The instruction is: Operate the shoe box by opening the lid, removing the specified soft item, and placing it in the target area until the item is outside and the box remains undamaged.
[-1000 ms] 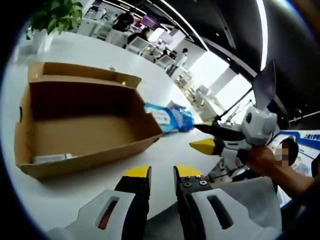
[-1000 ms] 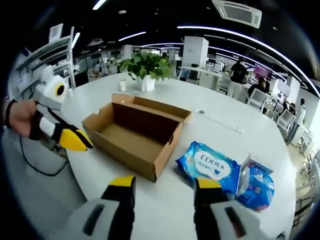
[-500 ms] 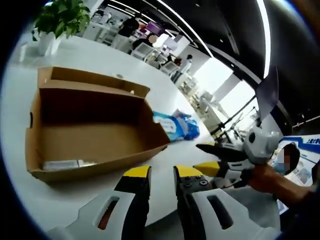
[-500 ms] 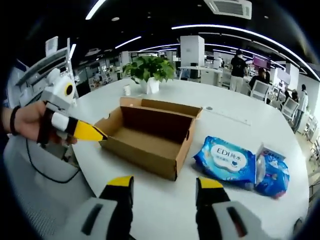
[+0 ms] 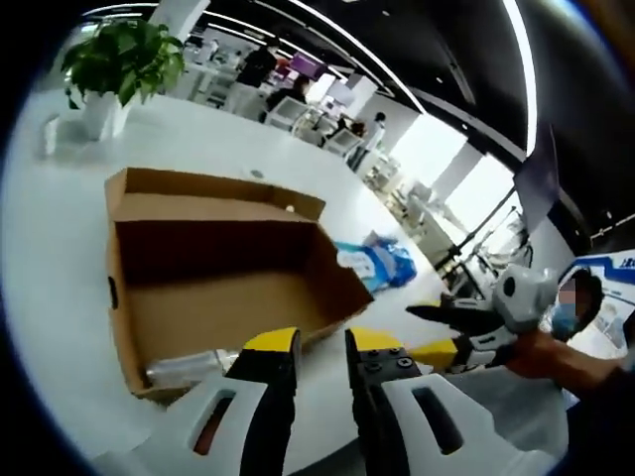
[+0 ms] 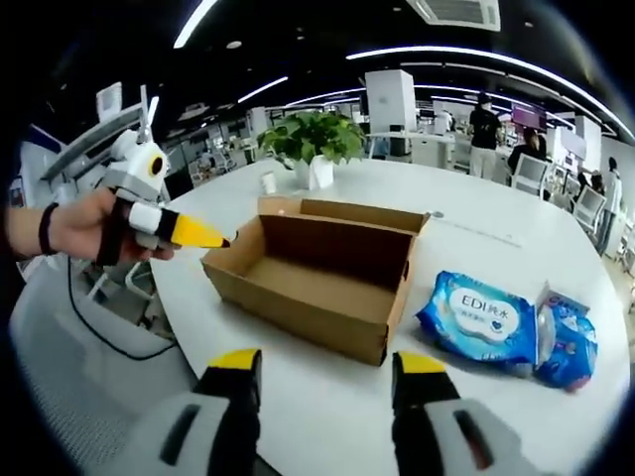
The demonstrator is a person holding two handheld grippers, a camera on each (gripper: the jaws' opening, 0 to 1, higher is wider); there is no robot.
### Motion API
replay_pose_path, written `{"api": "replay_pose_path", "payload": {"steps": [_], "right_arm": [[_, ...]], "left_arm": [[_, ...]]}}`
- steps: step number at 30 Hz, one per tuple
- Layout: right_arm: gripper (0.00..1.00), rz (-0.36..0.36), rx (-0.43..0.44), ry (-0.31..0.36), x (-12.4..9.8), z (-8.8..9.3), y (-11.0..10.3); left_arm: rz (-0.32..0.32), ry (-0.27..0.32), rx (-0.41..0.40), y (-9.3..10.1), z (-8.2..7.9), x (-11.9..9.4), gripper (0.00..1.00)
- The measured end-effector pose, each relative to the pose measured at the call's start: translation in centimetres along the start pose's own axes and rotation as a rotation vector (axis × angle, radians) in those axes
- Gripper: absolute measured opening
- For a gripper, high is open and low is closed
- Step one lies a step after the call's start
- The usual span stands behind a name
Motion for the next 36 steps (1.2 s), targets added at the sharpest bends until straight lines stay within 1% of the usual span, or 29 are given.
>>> {"api": "replay_pose_path", "payload": {"steps": [3,6,7,8,10,12,14,17,18,19,20,21,22,24,27,29,33,36], "right_arm": [[0.54,-0.01,0.007,0.002,0.2,0.2,-0.2],[0.55,-0.015,0.009,-0.007,0.3,0.4,-0.3],[0.55,-0.018,0.012,-0.009,0.2,0.4,-0.3],[0.55,-0.021,0.01,-0.01,0.2,0.4,-0.4],[0.55,-0.024,0.005,-0.011,0.0,0.3,-0.6],[0.55,-0.029,0.002,-0.014,-0.1,0.3,-0.7],[0.55,-0.029,0.003,-0.016,-0.2,0.4,-0.8],[0.54,-0.028,0.015,-0.017,-0.3,0.7,-1.0],[0.54,-0.029,0.016,-0.017,-0.3,0.8,-1.1],[0.54,-0.028,0.015,-0.017,-0.3,0.9,-1.2],[0.54,-0.027,0.016,-0.019,-0.4,1.0,-1.3],[0.55,-0.027,0.018,-0.023,-0.4,1.2,-1.3],[0.55,-0.024,0.019,-0.03,-0.5,1.3,-1.2],[0.55,-0.014,0.012,-0.041,-0.6,1.3,-1.1],[0.55,-0.004,0.025,-0.023,-1.0,1.2,-0.7],[0.55,-0.001,0.031,-0.018,-1.1,1.2,-0.7],[0.55,0.006,0.032,-0.02,-1.0,1.2,-0.7],[0.56,0.004,0.035,-0.016,-1.0,1.2,-0.7]], "left_arm": [[-0.018,-0.022,0.094,-1.1,-0.8,-0.3,0.18],[-0.035,-0.065,0.211,-2.5,-1.5,-0.3,0.19],[-0.035,-0.079,0.234,-2.9,-1.6,-0.2,0.19],[-0.038,-0.096,0.244,-3.4,-1.7,0.0,0.19],[-0.034,-0.11,0.235,-4.4,-2.0,0.4,0.21],[-0.035,-0.122,0.233,-5.2,-2.3,0.7,0.2],[-0.041,-0.148,0.253,-6.1,-2.5,1.1,0.21],[-0.048,-0.193,0.283,-7.3,-2.4,1.9,0.21],[-0.043,-0.206,0.29,-7.4,-2.3,2.1,0.21],[-0.037,-0.233,0.311,-7.6,-2.2,2.4,0.21],[-0.036,-0.249,0.329,-7.7,-2.2,2.5,0.21],[-0.04,-0.271,0.354,-7.8,-2.1,2.8,0.21],[-0.043,-0.286,0.359,-7.9,-2.0,3.0,0.2],[-0.036,-0.299,0.363,-8.0,-2.0,3.4,0.21],[-0.028,-0.316,0.377,-8.1,-2.1,3.7,0.21],[-0.023,-0.326,0.402,-8.1,-2.3,4.0,0.21],[-0.007,-0.357,0.491,-8.1,-2.6,4.7,0.23],[0.023,-0.375,0.523,-8.0,-2.8,5.2,0.26]]}}
Point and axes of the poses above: the point that each gripper's makers call its tool centre point, and the gripper's own axes: x roughly forward along the fingers, y roughly to its right, z roughly out of its underside, the point moved 10 cm from there along -x, roughly backward along the fingers, and after that the axes turned 10 degrees about -z, right-handed, at the moved point
